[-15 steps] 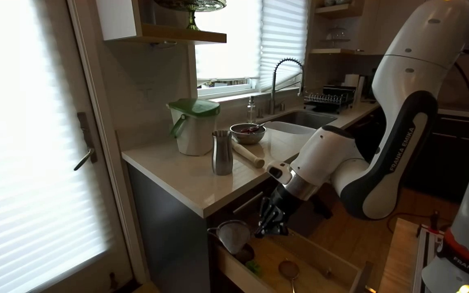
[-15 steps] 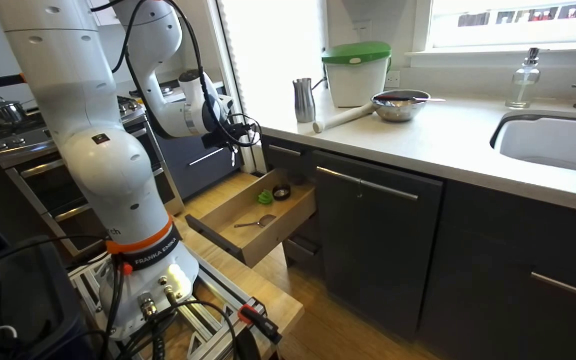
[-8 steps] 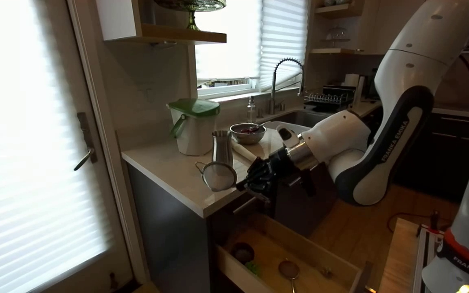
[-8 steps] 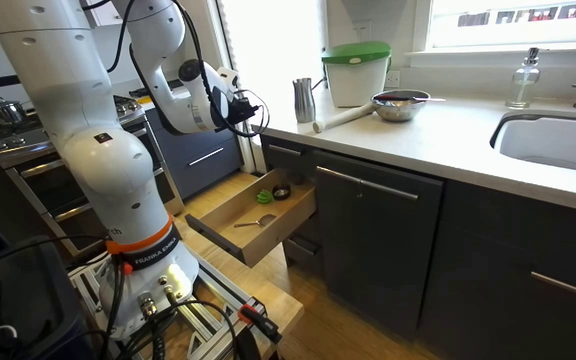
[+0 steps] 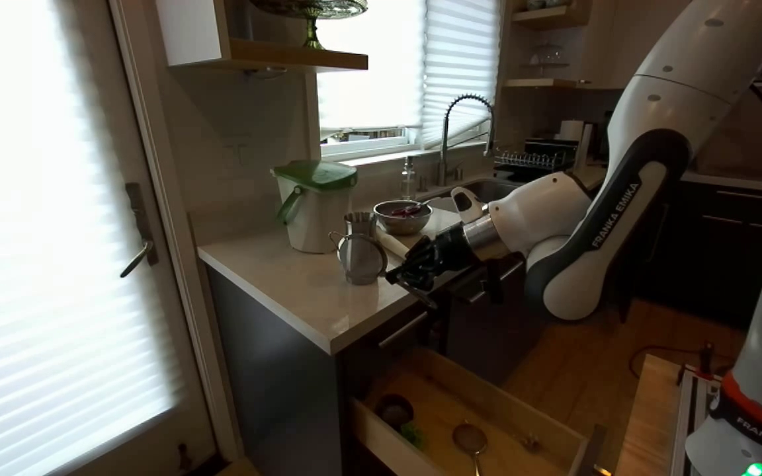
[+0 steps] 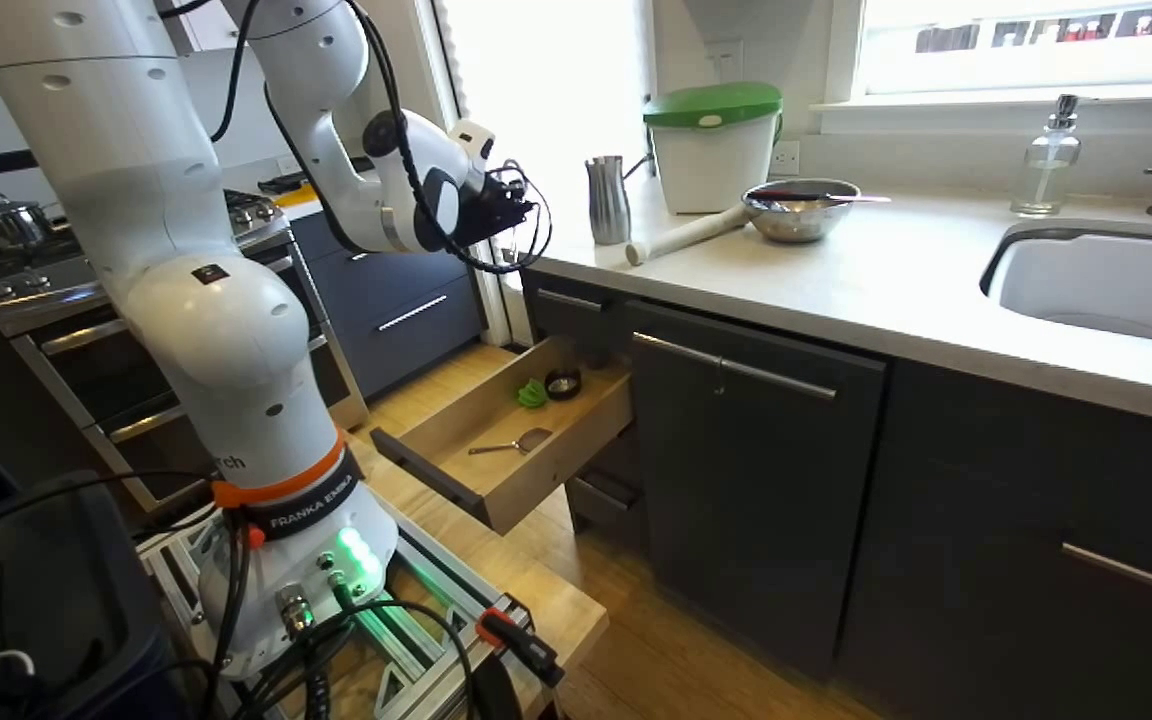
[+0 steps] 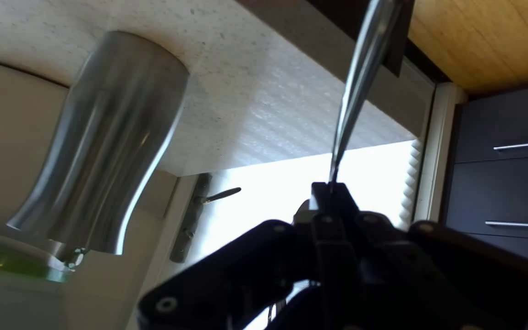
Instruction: Take the strainer out of the drawer and put it in the silver cup
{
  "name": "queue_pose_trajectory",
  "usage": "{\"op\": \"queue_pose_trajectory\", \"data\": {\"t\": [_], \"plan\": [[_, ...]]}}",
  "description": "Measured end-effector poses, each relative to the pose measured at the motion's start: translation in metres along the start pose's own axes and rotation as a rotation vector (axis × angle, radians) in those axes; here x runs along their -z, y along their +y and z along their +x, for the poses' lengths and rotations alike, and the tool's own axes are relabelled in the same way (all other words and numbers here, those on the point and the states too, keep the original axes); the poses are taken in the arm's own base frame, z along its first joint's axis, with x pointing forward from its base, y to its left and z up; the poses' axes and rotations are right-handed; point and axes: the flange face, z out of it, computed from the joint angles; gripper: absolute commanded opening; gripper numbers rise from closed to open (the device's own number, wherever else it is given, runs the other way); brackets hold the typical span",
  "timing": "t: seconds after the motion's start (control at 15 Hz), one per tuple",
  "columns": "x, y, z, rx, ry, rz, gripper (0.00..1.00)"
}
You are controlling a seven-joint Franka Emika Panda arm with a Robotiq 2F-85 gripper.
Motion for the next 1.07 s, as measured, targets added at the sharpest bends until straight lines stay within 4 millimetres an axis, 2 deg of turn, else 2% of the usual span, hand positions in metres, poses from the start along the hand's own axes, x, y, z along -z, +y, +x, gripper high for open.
{"op": "queue_pose_trajectory", "data": {"t": [0.2,0.4,0.8,0.87,1.07], "plan": [[-0.001,0.000,0.000,-0.009,-0.001,-0.005,0.01],[0.009,0.007,0.012,0.000,0.113,-0.073,0.01],[0.028,0.026,0.075,0.049,0.435,-0.249,0.01],[0.029,0.031,0.085,0.042,0.483,-0.276,0.04],[0.019,0.051,0.105,-0.002,0.547,-0.318,0.01]]}}
